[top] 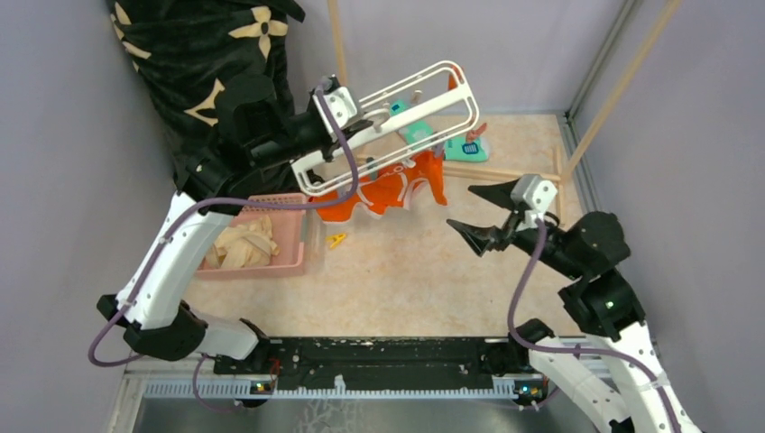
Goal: Clip the underwear to the hanger
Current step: Place the hanger at the clothesline.
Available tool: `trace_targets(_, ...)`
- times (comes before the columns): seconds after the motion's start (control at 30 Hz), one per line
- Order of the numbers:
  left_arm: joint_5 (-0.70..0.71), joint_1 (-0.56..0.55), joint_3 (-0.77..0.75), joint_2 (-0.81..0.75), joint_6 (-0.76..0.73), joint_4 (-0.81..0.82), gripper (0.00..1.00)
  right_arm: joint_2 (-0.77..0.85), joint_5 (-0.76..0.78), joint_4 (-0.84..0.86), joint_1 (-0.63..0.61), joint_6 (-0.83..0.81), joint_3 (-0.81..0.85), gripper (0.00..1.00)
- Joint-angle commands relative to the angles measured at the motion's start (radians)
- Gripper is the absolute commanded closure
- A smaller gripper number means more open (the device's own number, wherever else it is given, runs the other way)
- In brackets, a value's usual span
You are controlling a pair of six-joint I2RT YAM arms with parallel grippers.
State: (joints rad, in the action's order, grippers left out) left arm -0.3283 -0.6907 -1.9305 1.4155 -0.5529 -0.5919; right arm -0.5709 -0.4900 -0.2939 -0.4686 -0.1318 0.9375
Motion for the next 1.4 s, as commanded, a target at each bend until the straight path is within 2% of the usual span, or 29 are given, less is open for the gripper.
trace_targets(0.0, -0.095, 0.005, 0.057, -0.124, -0.085, 0.027, 1.00, 0.016, -0.091, -0.058, -0.005, -0.093, 0.182, 0.31)
trace_targets(0.13, -0.244, 0.005, 0.157, -0.198, -0.097, -0.005, 1.00, -0.014, -0.275, -0.122, -0.005, -0.156, 0.295, 0.30)
trace_targets(0.27, -0.366, 0.005, 0.186, -0.225, -0.101, -0.064, 1.00, -0.043, -0.337, -0.079, -0.005, -0.213, 0.301, 0.31)
trace_targets(0.37, -0.401, 0.005, 0.203, -0.242, -0.110, -0.099, 1.00, -0.097, -0.287, -0.095, -0.005, -0.222, 0.345, 0.34)
trace_targets(0.43, -0.420, 0.005, 0.215, -0.257, -0.120, -0.122, 1.00, -0.145, -0.227, -0.156, -0.005, -0.211, 0.408, 0.39)
trace_targets(0.53, -0.438, 0.005, 0.233, -0.275, -0.137, -0.165, 1.00, -0.191, -0.230, -0.260, -0.005, -0.246, 0.470, 0.40)
trace_targets(0.7, -0.472, 0.005, 0.271, -0.291, -0.141, -0.222, 1.00, -0.283, -0.442, -0.444, -0.006, -0.326, 0.546, 0.39)
trace_targets(0.8, -0.507, 0.005, 0.287, -0.297, -0.133, -0.229, 1.00, -0.320, -0.508, -0.447, -0.005, -0.343, 0.517, 0.40)
trace_targets(0.93, -0.512, 0.005, 0.288, -0.292, -0.134, -0.239, 1.00, -0.335, -0.480, -0.415, -0.005, -0.362, 0.459, 0.42)
trace_targets(1.2, -0.496, 0.005, 0.307, -0.287, -0.156, -0.256, 1.00, -0.425, -0.358, -0.638, -0.036, -0.435, 0.557, 0.43)
trace_targets(1.3, -0.493, 0.004, 0.315, -0.282, -0.161, -0.253, 1.00, -0.424, -0.261, -0.622, -0.036, -0.366, 0.549, 0.43)
trace_targets(1.37, -0.491, 0.004, 0.322, -0.283, -0.170, -0.253, 1.00, -0.366, -0.124, -0.519, -0.036, -0.251, 0.500, 0.43)
